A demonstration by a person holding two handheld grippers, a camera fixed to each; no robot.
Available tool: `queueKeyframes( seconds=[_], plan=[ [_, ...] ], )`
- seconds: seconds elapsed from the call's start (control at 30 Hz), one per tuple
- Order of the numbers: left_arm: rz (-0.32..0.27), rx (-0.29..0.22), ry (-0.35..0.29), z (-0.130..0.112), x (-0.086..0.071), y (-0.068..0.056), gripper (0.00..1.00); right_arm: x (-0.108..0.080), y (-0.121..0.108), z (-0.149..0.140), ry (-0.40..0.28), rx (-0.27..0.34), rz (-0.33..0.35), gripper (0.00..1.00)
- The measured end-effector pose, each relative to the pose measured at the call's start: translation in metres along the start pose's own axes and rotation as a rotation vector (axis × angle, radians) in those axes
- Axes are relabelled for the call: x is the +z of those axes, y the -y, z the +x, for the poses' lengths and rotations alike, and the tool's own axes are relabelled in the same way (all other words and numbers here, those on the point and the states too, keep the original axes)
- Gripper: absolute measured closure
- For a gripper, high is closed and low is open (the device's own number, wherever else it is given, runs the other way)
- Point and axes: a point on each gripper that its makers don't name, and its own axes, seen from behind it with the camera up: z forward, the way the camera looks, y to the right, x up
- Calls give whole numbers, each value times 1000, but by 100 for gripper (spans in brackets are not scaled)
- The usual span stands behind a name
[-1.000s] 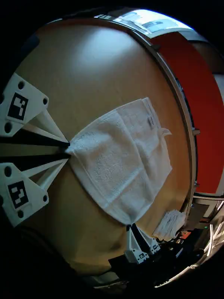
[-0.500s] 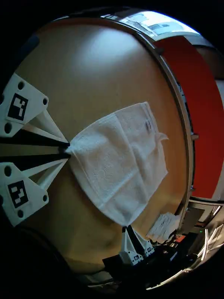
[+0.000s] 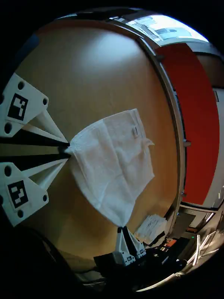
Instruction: Fold towel
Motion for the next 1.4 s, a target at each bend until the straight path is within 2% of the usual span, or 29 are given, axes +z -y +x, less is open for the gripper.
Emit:
queueKeyframes(
  seconds=[0.33, 0.57, 0.73, 1.2, 1.4],
  plan=[
    [0, -38, -42, 26, -28, -2, 87, -27, -1, 31, -67, 28, -9, 87],
    [-3, -47, -53, 33, -40, -6, 87, -41, 3, 37, -83, 33, -7, 88],
    [-15, -73, -60, 35, -49, -12, 87, -50, 4, 39, -90, 41, -7, 88],
    [-31, -100, -53, 34, -61, -22, 87, -72, 8, 45, -94, 42, -9, 88],
    [-36, -117, -46, 31, -61, -26, 87, -73, 9, 42, -88, 56, -7, 88]
  ],
)
